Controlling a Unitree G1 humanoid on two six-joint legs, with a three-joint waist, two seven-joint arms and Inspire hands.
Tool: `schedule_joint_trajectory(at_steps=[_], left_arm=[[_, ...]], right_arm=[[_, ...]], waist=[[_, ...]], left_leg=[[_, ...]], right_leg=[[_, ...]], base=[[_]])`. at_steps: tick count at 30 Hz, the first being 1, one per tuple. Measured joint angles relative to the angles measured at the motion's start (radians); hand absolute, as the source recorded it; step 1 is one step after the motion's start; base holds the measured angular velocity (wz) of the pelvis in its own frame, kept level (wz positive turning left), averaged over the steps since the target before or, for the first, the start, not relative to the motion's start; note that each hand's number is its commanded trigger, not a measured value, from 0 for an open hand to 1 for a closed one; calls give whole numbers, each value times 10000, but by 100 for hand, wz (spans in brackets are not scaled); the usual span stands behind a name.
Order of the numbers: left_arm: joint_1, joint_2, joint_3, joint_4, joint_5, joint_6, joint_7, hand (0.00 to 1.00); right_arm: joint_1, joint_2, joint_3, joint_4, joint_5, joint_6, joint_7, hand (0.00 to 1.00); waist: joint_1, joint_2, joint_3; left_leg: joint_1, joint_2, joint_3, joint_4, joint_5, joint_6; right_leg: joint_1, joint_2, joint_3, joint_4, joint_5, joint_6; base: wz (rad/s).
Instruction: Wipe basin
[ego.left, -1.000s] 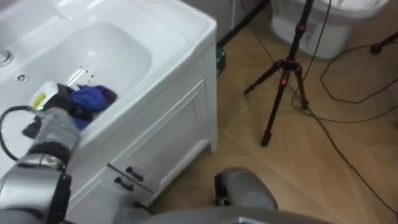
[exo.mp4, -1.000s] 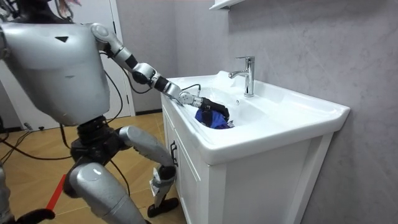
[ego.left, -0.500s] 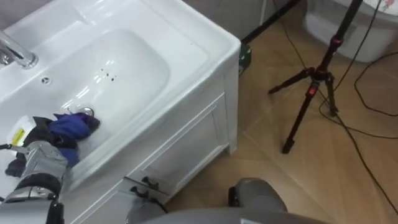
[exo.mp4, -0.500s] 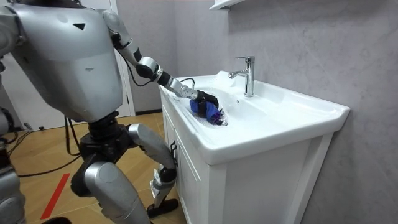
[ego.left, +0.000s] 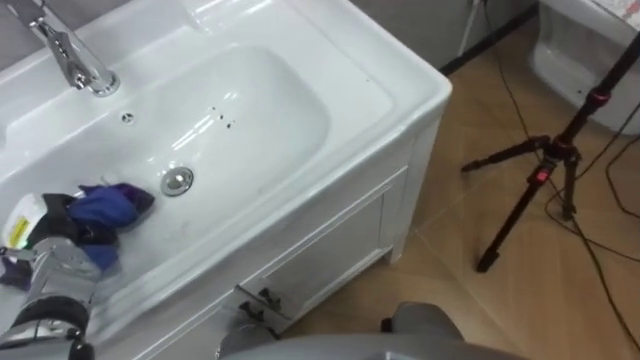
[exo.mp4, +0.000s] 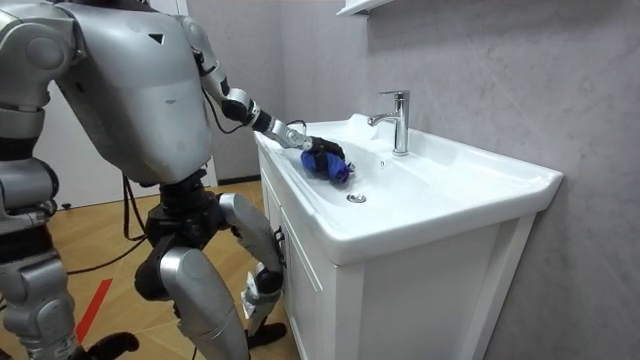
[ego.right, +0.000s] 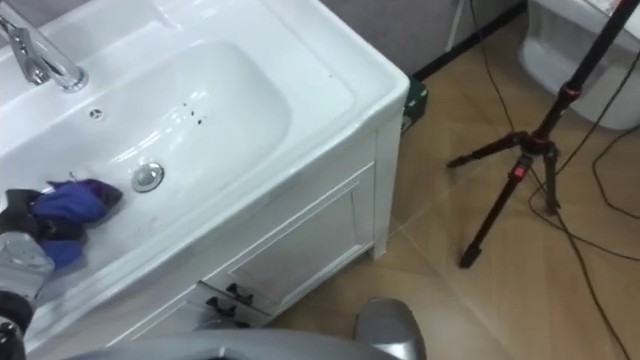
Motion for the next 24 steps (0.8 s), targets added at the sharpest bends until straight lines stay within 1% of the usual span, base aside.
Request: schedule_joint_trajectory(at_steps=[1,2,3,4,5,7,8,10,11,12,14,16,17,18,20,22,24], left_arm=[[52,-5,0,-42,-5,-52,-13,100],[158,-28,0,-159,-5,-118,-23,100],[239,-54,0,-267,-12,-151,-47,100],[261,-94,0,-327,-12,-171,-63,100],[283,-103,0,-335,-22,-202,-66,100],[442,-128,0,-462,-30,-413,-78,100],[495,-136,0,-510,-29,-453,-78,100],[613,-222,0,-606,-26,-690,-78,100],[614,-255,0,-611,-26,-748,-78,100],[656,-350,1,-742,-25,-785,-80,100],[768,-473,1,-1042,-28,-806,-85,100],[882,-637,1,-1458,-24,-882,-175,100],[910,-688,1,-1538,-23,-907,-176,100],[966,-777,1,-1691,-21,-950,-153,100],[1058,-882,1,-1821,-23,-1067,-143,100],[1085,-1086,1,-2071,-35,-1156,-129,100],[1261,-1194,0,-2409,-111,-1250,-129,100]], right_arm=[[1,-12,-21,5,5,24,-8,0],[0,-44,-26,9,9,41,-20,0],[-11,-48,-25,57,15,54,-21,0],[-111,-48,-17,192,42,57,-12,0],[-183,-46,-16,279,76,54,-6,0],[-349,-49,-27,365,125,90,-5,0],[-387,-49,-27,371,121,87,-6,0],[-568,-52,-24,365,107,87,-7,0],[-625,-50,-22,365,87,87,-7,0],[-681,-48,-22,361,46,88,1,0],[-855,-37,-21,359,42,87,21,0],[-907,-43,-23,344,54,93,123,0],[-915,-44,-23,344,78,103,133,0],[-990,-48,-17,323,101,136,188,0],[-1045,-46,-5,332,126,177,221,0],[-1111,-37,-7,372,128,177,231,0],[-1160,-38,-15,371,139,166,219,0]], waist=[[34,6,-20],[70,19,-21],[159,35,-86],[274,55,-100],[281,53,-98],[327,60,-97],[330,60,-96],[429,48,-93],[494,43,-93],[573,41,-95],[709,38,-94],[759,18,-102],[783,12,-101],[848,-28,-119],[910,-36,-114],[1059,-54,-113],[1085,-72,-114]], left_leg=[[28,-7,0,-60,0,0],[95,-8,-1,-126,1,0],[137,-23,1,-227,2,-1],[197,-7,-21,-299,8,-7],[233,-7,-21,-342,13,-15],[392,-55,-17,-544,16,-22],[441,-76,-17,-616,17,-25],[569,-240,-103,-841,48,-74],[611,-285,-104,-903,48,-75],[635,-365,-143,-994,52,-81],[630,-417,-155,-1033,52,-81],[636,-598,-435,-1189,65,-97],[650,-627,-481,-1215,65,-96],[699,-750,-553,-1363,65,-97],[793,-888,-667,-1559,83,-111],[898,-1006,-767,-1730,101,-86],[940,-1093,-891,-1838,101,-84]], right_leg=[[34,11,-12,-58,15,-1],[148,33,-57,-178,34,1],[185,57,-70,-259,52,5],[270,128,-72,-396,115,-2],[326,144,-88,-452,127,5],[525,129,-246,-609,131,10],[579,122,-279,-658,137,16],[694,35,-347,-742,138,42],[709,5,-345,-745,137,52],[718,-41,-348,-757,138,81],[737,-78,-390,-803,140,109],[962,-161,-646,-1024,158,199],[1033,-178,-700,-1095,167,220],[1071,-229,-713,-1138,152,282],[1235,-279,-814,-1312,175,343],[1481,-221,-915,-1602,243,466],[1684,-215,-1042,-1872,305,550]], base=[[10],[7],[0],[0],[5],[12],[12],[12],[8],[6],[10],[30],[28],[17],[18],[22],[23]])
